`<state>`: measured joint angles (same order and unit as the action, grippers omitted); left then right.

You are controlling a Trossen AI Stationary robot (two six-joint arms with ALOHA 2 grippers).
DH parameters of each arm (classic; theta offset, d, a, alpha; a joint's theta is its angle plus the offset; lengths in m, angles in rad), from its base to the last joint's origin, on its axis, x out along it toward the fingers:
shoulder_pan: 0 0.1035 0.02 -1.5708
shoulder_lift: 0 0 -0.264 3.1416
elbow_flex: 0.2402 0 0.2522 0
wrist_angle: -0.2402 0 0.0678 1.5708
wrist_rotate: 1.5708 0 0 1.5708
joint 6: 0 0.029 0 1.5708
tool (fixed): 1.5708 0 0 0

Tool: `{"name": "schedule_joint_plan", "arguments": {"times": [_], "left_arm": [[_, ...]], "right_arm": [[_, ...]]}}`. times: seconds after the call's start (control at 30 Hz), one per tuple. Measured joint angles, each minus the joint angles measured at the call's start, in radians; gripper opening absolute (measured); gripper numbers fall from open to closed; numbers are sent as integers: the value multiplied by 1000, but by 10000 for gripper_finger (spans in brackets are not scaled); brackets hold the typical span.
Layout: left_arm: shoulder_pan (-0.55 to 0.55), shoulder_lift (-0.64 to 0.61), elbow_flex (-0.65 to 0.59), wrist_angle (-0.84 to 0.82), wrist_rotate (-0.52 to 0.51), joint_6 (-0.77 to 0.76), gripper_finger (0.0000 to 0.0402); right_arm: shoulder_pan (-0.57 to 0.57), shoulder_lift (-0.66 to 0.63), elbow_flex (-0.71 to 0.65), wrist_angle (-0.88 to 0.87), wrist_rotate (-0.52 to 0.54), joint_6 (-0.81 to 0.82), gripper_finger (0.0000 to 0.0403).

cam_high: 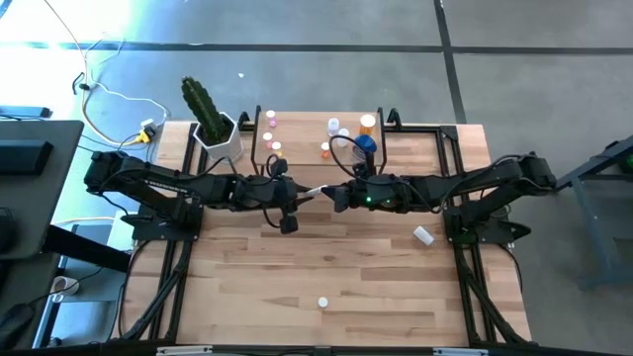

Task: Pick and place medicine bottles onto shelf by color
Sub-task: Put the top white pill bottle on the shelf

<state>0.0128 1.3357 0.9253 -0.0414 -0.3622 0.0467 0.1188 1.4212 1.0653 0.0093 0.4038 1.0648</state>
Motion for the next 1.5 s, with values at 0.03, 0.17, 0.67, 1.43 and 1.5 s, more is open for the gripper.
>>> {"name": "schedule_joint_plan", "arguments": {"times": [0.03,0.17,0.67,1.43,1.5], "left_arm": [[0,0,0,0,1,-1,68],[0,0,0,0,4,-9,71],[24,-100,1,-42,97,-80,72],[281,-259,0,-49,521,-175,73],[315,-264,0,-45,553,-173,73]], "right_arm": [[0,0,0,0,0,-3,58],[0,0,0,2,0,-25,58],[-50,-16,0,141,-73,-256,111],[-226,-16,0,608,-349,-707,124],[-254,-16,16,590,-355,-705,124]]}}
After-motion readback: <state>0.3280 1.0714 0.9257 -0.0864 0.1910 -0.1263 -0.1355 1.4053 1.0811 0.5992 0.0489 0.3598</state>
